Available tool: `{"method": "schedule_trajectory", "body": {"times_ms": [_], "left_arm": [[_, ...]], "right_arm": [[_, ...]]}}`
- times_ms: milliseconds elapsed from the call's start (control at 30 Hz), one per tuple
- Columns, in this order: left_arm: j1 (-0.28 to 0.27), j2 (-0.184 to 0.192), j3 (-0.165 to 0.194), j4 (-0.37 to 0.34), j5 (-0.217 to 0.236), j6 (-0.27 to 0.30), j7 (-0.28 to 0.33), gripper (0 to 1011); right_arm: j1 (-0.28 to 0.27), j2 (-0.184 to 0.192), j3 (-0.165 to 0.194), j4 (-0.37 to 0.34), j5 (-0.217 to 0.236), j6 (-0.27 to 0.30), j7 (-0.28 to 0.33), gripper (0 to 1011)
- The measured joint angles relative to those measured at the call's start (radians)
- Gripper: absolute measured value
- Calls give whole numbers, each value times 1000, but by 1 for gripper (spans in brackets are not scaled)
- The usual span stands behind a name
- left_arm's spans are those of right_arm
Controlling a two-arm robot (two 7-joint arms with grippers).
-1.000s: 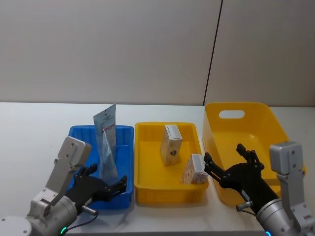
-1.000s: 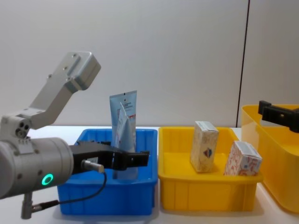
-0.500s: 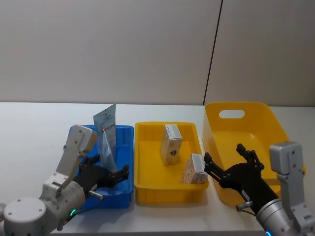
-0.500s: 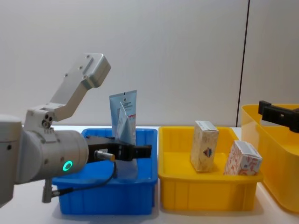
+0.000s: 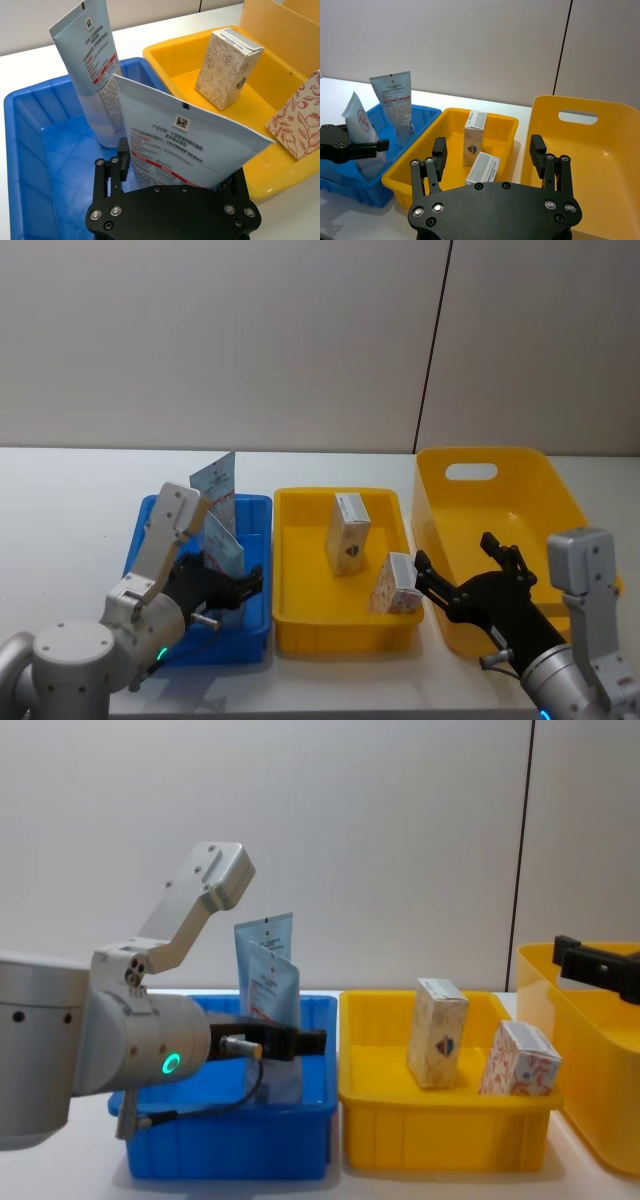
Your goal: Bimanual collaborative sorting of washing and personal care products
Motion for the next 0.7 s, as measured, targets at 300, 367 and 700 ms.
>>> {"method": "schedule_trajectory", "body": {"times_ms": [300,367,700], "left_arm": [[-18,-12,2,25,5,5,2,711],[-20,-13,2,28,5,5,2,696],[-26,-19,2,38,8,7,3,636]], "right_arm": [[0,0,0,0,0,0,0,1003],[0,0,0,0,0,0,0,1003],[0,0,0,0,0,0,0,1003]]}}
